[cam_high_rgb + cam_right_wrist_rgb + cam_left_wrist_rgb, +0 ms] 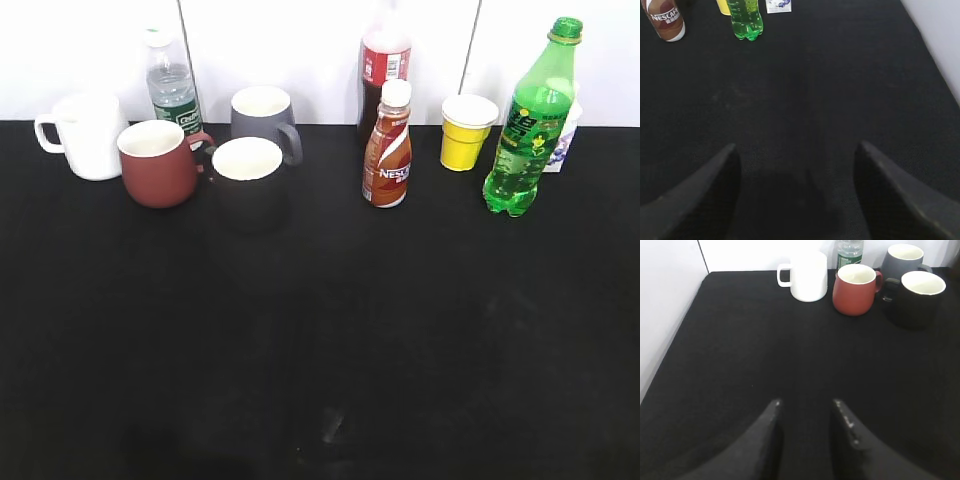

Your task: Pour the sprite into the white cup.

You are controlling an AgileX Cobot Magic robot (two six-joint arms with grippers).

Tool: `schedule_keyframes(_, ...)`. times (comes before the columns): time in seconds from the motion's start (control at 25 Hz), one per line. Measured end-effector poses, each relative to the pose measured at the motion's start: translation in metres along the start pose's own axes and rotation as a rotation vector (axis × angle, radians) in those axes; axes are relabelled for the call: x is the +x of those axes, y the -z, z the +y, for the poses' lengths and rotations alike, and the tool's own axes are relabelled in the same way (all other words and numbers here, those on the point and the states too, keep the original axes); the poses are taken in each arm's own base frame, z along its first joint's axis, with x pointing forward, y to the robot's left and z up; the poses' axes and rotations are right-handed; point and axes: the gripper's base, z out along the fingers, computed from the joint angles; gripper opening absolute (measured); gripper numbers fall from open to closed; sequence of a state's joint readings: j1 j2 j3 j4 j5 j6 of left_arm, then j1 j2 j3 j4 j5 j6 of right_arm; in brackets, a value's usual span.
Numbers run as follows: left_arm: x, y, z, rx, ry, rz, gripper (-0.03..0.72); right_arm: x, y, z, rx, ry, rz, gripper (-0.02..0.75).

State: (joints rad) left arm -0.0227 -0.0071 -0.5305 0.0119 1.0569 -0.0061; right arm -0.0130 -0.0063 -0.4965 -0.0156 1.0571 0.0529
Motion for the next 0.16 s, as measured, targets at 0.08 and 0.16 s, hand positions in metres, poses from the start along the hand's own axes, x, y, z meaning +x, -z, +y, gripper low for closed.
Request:
schedule_keyframes(0.08, 0.0, 0.0, 0.0, 0.0, 0.0, 0.0, 0.241, 0.0, 0.0, 0.0, 0.0, 0.001, 0.0, 0.524)
schedule_keyframes(0.16, 0.0, 0.0, 0.0, 0.0, 0.0, 0.0, 0.24, 0.0, 0.0, 0.0, 0.0, 0.001, 0.0, 0.524)
